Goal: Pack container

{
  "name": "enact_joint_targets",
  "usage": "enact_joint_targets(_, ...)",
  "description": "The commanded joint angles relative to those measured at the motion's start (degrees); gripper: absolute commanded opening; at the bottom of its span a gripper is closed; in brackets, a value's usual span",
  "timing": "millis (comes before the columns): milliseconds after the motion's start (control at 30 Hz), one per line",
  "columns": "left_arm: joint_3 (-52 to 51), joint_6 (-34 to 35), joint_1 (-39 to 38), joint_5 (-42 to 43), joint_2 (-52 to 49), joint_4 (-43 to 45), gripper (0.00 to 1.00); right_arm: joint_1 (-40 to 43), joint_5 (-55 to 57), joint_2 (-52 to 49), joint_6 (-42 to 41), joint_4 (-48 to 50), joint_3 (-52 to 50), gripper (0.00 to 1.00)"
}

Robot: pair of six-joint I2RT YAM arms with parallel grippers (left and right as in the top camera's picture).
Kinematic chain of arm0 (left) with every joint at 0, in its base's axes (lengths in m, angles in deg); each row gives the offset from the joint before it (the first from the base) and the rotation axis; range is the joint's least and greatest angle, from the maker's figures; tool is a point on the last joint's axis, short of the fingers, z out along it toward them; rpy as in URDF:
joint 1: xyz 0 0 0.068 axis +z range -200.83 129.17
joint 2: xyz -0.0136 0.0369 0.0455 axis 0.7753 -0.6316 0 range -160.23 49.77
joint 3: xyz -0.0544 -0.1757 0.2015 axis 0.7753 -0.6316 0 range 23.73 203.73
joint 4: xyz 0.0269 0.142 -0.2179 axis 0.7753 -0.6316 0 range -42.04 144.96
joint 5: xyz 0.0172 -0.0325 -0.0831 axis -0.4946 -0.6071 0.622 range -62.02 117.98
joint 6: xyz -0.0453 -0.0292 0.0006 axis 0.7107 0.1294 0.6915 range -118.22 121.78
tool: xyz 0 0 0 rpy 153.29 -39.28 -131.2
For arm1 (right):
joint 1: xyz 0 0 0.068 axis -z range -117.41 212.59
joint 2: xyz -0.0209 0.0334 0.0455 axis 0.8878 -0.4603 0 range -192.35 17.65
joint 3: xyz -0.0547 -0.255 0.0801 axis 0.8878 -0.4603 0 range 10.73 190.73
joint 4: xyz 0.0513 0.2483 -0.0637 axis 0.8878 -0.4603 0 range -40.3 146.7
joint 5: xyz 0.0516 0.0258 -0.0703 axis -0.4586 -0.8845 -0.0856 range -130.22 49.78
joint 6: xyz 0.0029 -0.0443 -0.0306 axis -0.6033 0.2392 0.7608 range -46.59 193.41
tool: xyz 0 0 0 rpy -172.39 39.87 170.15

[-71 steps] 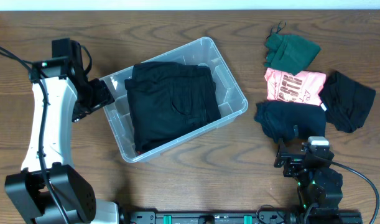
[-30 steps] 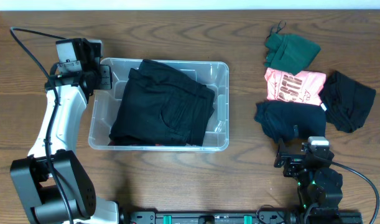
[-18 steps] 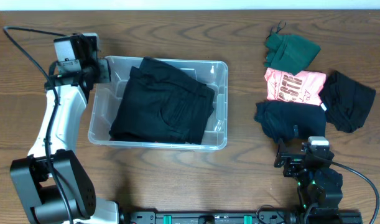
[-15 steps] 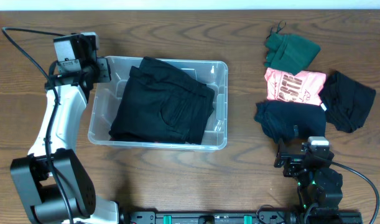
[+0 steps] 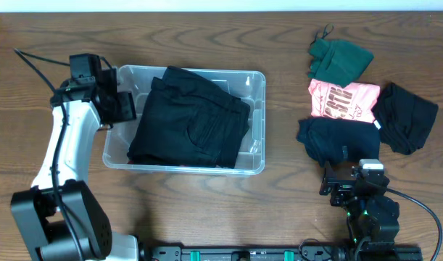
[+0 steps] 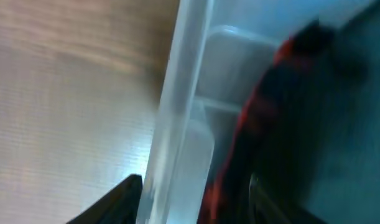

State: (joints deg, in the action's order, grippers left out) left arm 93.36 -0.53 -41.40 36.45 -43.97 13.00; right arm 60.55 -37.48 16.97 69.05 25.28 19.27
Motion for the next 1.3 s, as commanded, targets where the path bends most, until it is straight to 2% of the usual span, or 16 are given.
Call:
enact_joint_targets(0, 0.9, 0.6, 0.2, -0.1, 1.0, -1.7, 0.5, 0.4, 0.0, 0.3, -0.7, 0.1, -0.2, 0.99)
enact_joint_targets(167, 0.9, 0.2, 0.2, -0.1, 0.8, 0.8, 0.27, 0.4, 0.0, 0.3, -0.7, 0.1, -0.2, 0.99)
enact_joint_targets(467, 0.9, 0.5, 0.2, -0.1, -1.2, 2.5, 0.06, 0.4, 0.0, 0.3, -0.7, 0.1, -0.2, 0.99)
enact_joint_targets(733, 0.9, 2.3, 0.2, -0.1, -3.3, 10.4, 0.06, 0.4, 0.0, 0.3, -0.7, 0.1, -0.2, 0.99)
enact_joint_targets(1100, 0.9, -8.9, 0.2, -0.2, -6.4, 17.1, 0.06, 0.4, 0.0, 0.3, -0.7, 0.1, -0.2, 0.99)
enact_joint_targets(1200, 0.9, -9.9, 0.5, -0.2, -6.4, 17.9, 0.1, 0.4, 0.0, 0.3, -0.7, 0.1, -0.2, 0.99)
enact_joint_targets(1267, 0.9, -9.9, 0.9, -0.2, -6.4, 18.1, 0.17, 0.4, 0.0, 0.3, -0.7, 0.1, -0.2, 0.99)
